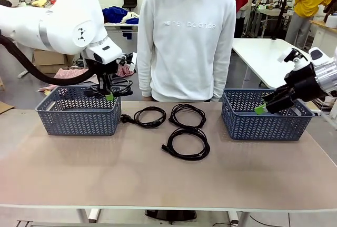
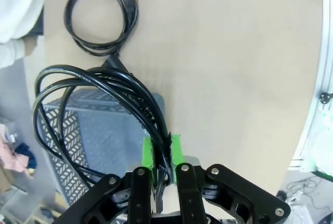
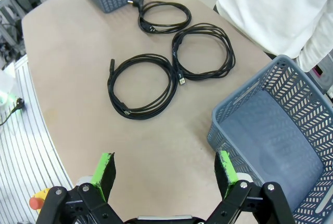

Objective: Organize the cables according to human instructions.
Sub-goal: Pick up a bundle of cables and place it in the basket indicated by the human.

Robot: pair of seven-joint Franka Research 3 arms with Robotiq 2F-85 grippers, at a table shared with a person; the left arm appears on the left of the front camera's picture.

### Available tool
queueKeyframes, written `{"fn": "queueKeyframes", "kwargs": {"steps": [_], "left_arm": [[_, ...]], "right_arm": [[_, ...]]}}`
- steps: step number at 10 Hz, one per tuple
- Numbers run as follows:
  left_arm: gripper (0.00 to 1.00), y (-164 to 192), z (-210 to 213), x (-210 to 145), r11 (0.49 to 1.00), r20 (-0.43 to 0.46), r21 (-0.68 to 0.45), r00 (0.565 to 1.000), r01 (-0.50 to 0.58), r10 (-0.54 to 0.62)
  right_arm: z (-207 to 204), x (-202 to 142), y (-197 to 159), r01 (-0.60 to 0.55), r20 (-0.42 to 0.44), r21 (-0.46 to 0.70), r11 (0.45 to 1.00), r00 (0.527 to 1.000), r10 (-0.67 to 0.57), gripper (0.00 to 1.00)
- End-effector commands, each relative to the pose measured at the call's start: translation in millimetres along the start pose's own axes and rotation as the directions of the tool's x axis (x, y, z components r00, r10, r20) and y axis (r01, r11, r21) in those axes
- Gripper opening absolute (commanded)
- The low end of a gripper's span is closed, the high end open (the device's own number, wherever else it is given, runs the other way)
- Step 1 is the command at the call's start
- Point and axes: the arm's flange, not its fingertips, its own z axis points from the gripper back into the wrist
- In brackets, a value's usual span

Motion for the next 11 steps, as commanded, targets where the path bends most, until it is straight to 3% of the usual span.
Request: {"fn": "queueKeyframes", "kwargs": {"steps": [1,3,4,11], "left_arm": [[0.0,-0.8,2.7,1.6,1.0,-0.013,0.013,1.0,0.014,-0.014],[0.0,-0.8,2.7,1.6,1.0,-0.013,0.013,1.0,0.014,-0.014],[0.15,-1.7,-0.5,4.0,1.0,-0.001,0.0,1.0,0.009,-0.009],[0.15,46.9,-32.4,-94.2,0.999,0.0,0.044,1.0,-0.008,0.007]], "right_arm": [[-1.5,0.0,-4.6,-0.021,0.027,0.016,1.0,0.999,0.02,1.0],[-1.5,0.0,-4.6,-0.021,0.027,0.016,1.0,0.999,0.02,1.0],[-1.5,0.0,-4.6,-0.021,0.027,0.016,1.0,0.999,0.02,1.0],[-1.5,0.0,-4.6,-0.021,0.027,0.016,1.0,0.999,0.02,1.0]]}}
